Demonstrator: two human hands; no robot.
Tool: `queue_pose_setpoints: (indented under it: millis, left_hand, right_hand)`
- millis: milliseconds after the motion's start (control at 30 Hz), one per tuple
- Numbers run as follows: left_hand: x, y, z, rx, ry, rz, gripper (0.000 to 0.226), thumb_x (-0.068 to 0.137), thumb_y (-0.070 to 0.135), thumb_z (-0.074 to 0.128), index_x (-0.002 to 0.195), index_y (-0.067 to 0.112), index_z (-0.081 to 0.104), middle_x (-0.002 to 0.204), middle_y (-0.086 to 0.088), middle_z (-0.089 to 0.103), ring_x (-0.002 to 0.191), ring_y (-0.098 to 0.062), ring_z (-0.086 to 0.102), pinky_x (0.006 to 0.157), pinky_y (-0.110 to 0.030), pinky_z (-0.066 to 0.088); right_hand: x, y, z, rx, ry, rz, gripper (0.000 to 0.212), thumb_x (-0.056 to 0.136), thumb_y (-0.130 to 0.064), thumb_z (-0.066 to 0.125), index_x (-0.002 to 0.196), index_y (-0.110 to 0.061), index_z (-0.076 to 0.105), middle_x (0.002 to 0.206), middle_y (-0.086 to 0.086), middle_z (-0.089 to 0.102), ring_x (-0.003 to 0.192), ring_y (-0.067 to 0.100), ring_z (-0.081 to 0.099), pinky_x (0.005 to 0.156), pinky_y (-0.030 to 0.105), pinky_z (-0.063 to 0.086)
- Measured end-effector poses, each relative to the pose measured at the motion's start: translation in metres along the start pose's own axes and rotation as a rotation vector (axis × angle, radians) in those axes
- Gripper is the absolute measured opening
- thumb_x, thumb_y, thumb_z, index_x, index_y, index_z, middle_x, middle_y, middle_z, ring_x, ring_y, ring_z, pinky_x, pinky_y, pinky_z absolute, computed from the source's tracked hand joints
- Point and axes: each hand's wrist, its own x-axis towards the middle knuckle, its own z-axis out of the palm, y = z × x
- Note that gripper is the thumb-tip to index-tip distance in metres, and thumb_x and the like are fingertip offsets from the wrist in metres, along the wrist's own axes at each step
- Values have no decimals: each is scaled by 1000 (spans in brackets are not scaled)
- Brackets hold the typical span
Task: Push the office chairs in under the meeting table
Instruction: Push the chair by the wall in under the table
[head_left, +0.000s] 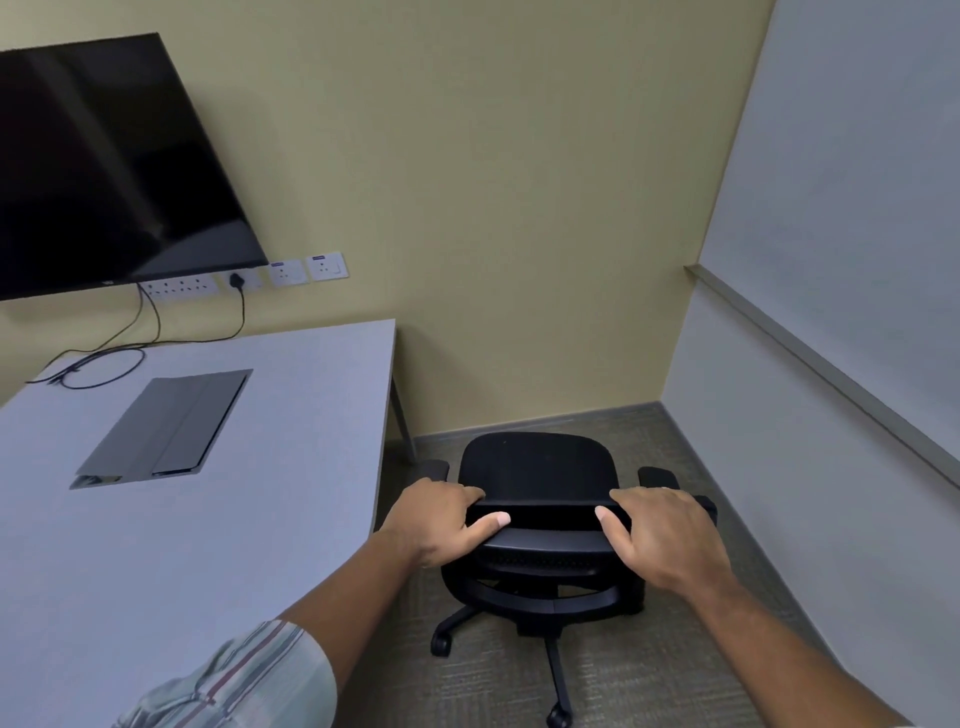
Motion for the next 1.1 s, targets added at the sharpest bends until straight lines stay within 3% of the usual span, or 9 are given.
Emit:
queue_pose_setpoints:
  millis: [167, 333, 533, 667, 1100]
  left_hand:
    - [9, 8, 2, -3, 7, -45, 86, 104, 85, 21, 148, 26, 66, 113, 3, 81, 104, -21, 74, 101, -43, 55]
    - [26, 11, 5, 4, 37, -98, 91, 102, 87, 18, 146, 24, 67, 105, 2, 81, 100, -21, 74, 102, -42, 53]
    - [53, 9, 9, -10, 65, -210, 101, 96, 92, 10, 133, 23, 73, 97, 3, 79, 94, -18, 74, 98, -40, 55]
    - [66, 12, 11, -24, 72, -293, 111, 89, 96, -1, 124, 22, 75, 94, 5, 78, 90, -15, 72, 98, -37, 53]
    - [77, 45, 14, -43, 118, -555, 82, 97, 92, 13, 94, 28, 64, 74, 9, 60, 72, -12, 58, 87, -35, 48]
  right_hand:
    - [17, 14, 0, 33, -26, -46, 54, 108, -58, 47, 133, -20, 76, 122, -5, 80, 115, 21, 74, 107, 46, 53]
    - [47, 31, 2, 70, -16, -91, 76, 100, -68, 26, 131, -20, 77, 120, -5, 80, 115, 21, 74, 105, 45, 54]
    - [97, 52, 13, 104, -34, -163, 58, 101, -57, 47, 125, -16, 80, 114, -3, 82, 108, 25, 76, 100, 48, 57]
    - [131, 64, 16, 115, -45, -249, 54, 100, -54, 51, 122, -15, 80, 109, -3, 82, 102, 24, 77, 99, 48, 58]
    - [213, 92, 35, 168, -45, -517, 58, 100, -58, 44, 120, -19, 82, 113, -5, 82, 104, 21, 77, 97, 48, 60]
